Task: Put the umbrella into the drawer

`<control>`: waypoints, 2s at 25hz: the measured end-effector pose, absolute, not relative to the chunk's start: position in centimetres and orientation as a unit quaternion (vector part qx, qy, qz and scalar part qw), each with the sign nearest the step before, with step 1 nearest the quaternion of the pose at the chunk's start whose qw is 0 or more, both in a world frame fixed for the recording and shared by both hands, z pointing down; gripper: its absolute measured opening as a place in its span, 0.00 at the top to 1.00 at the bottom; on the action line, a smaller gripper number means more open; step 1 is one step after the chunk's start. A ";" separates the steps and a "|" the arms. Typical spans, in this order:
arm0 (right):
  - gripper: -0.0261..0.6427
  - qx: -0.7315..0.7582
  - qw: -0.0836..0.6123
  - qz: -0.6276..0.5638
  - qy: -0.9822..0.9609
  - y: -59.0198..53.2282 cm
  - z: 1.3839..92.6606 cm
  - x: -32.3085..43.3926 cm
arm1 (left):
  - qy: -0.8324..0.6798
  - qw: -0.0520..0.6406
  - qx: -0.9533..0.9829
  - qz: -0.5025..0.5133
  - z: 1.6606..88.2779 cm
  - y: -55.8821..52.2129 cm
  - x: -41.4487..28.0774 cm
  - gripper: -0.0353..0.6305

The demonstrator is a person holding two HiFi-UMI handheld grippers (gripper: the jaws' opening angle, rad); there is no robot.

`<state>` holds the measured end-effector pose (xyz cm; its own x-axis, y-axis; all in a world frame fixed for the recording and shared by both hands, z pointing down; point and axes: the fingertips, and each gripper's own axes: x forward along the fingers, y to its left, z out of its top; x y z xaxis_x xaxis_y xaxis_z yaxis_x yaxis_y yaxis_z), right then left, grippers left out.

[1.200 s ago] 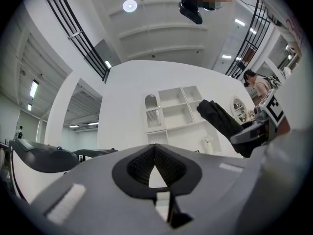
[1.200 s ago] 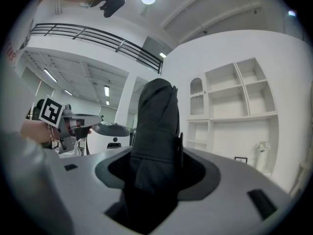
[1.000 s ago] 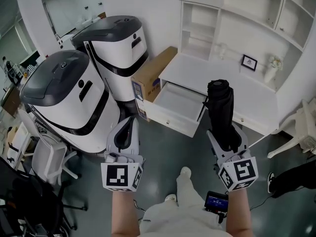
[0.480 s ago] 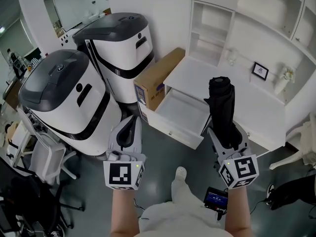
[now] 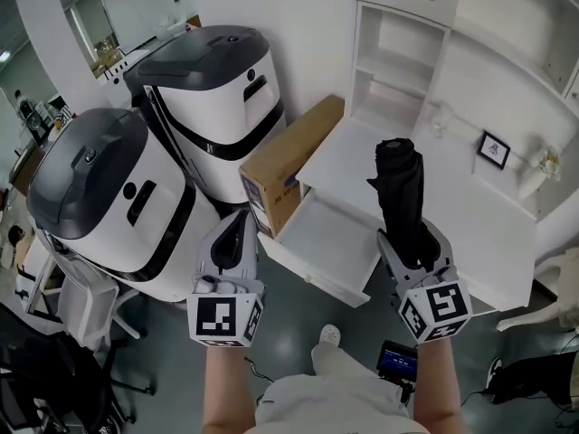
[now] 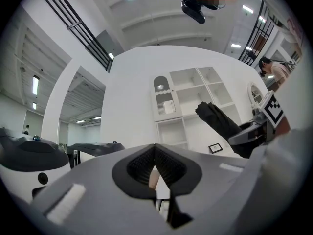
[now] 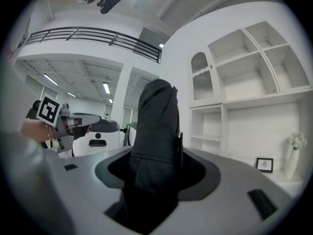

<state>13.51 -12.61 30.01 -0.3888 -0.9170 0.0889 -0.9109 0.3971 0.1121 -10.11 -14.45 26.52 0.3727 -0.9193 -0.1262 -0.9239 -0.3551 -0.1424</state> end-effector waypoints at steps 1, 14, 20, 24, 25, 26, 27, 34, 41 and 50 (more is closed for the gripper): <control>0.57 0.547 0.068 -0.020 -0.834 -13.7 30.1 13.8 | 0.561 0.094 -0.823 0.011 26.6 -15.5 -9.8 0.94; 0.57 0.506 0.104 0.052 -0.854 -22.7 36.4 14.2 | 0.573 0.058 -0.817 -0.024 30.8 -24.2 -7.6 0.94; 0.57 0.489 0.115 0.107 -0.858 -23.4 40.7 13.7 | 0.576 0.025 -0.816 -0.039 34.2 -25.4 -7.7 0.94; 0.57 0.485 0.126 0.136 -0.854 -23.8 43.1 13.3 | 0.575 0.004 -0.817 -0.049 35.8 -25.9 -8.1 0.94; 0.57 0.484 0.129 0.140 -0.854 -24.1 43.6 13.1 | 0.574 -0.001 -0.817 -0.050 36.1 -26.1 -8.3 0.94; 0.57 0.482 0.131 0.145 -0.854 -24.3 44.2 12.9 | 0.573 -0.006 -0.818 -0.049 36.3 -26.3 -8.5 0.94; 0.57 0.479 0.135 0.149 -0.855 -24.5 44.8 12.6 | 0.572 -0.010 -0.819 -0.049 36.6 -26.5 -8.8 0.94; 0.57 0.457 0.174 0.187 -0.852 -26.1 49.8 10.2 | 0.560 -0.041 -0.826 -0.057 38.6 -28.5 -9.8 0.94; 0.57 0.441 0.208 0.248 -0.837 -27.6 55.3 9.0 | 0.549 -0.058 -0.831 -0.065 40.1 -30.5 -9.5 0.94; 0.57 0.397 0.272 0.292 -0.827 -28.1 62.6 6.6 | 0.559 -0.066 -0.822 -0.087 42.1 -31.8 -10.7 0.94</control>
<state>6.60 -28.11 62.55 -0.5374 -0.4972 0.6811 -0.8149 0.5139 -0.2679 -10.70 -31.84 42.12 0.3593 -0.9075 0.2176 -0.9307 -0.3657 0.0113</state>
